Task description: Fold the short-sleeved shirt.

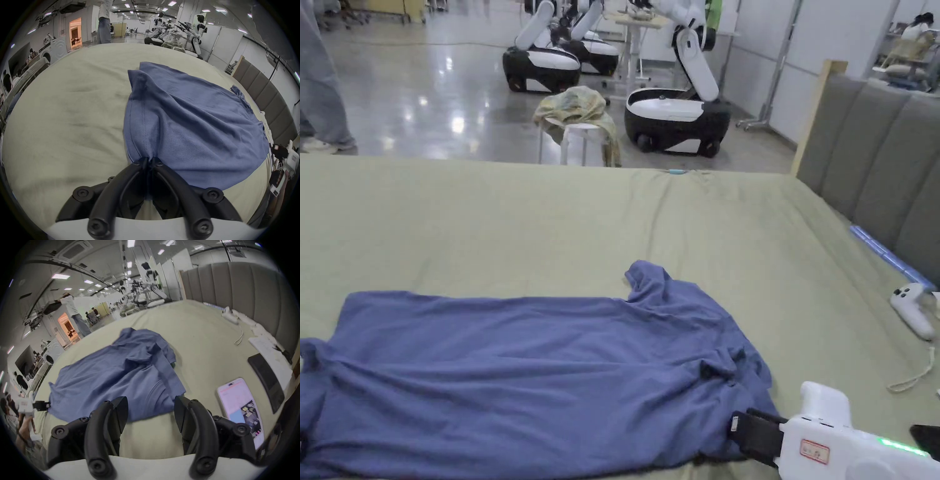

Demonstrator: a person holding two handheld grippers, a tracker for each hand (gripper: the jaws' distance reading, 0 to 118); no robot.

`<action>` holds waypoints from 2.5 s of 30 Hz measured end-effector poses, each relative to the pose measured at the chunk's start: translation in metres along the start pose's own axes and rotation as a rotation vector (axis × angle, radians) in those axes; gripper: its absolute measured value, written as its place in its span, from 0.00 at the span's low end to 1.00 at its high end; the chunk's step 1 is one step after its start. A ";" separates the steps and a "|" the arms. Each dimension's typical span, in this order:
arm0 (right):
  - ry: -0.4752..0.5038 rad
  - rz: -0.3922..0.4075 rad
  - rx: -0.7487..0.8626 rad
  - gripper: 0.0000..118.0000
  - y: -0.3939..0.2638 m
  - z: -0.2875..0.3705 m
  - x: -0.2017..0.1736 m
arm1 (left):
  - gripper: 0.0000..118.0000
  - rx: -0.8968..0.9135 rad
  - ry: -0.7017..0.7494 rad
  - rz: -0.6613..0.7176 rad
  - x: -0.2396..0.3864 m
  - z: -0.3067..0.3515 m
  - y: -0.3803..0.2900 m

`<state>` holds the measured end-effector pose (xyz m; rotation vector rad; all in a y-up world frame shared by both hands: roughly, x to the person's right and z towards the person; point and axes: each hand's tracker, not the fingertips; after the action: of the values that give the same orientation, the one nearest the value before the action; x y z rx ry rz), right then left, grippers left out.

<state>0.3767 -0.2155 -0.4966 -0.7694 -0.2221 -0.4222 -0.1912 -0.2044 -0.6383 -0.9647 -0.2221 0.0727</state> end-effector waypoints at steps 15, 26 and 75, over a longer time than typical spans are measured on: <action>-0.093 0.168 0.055 0.05 0.005 0.071 -0.036 | 0.04 0.174 -0.079 -0.062 -0.006 0.098 -0.012; -0.159 0.219 0.010 0.05 -0.084 0.142 -0.022 | 0.04 0.161 -0.145 -0.040 -0.022 0.163 -0.131; 0.245 0.450 0.432 0.00 -0.071 0.195 -0.119 | 0.33 0.542 -0.183 -0.123 0.045 0.203 -0.045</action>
<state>0.2303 -0.0881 -0.3571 -0.3209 0.0922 -0.0319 -0.1940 -0.0590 -0.4834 -0.4026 -0.4063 0.1020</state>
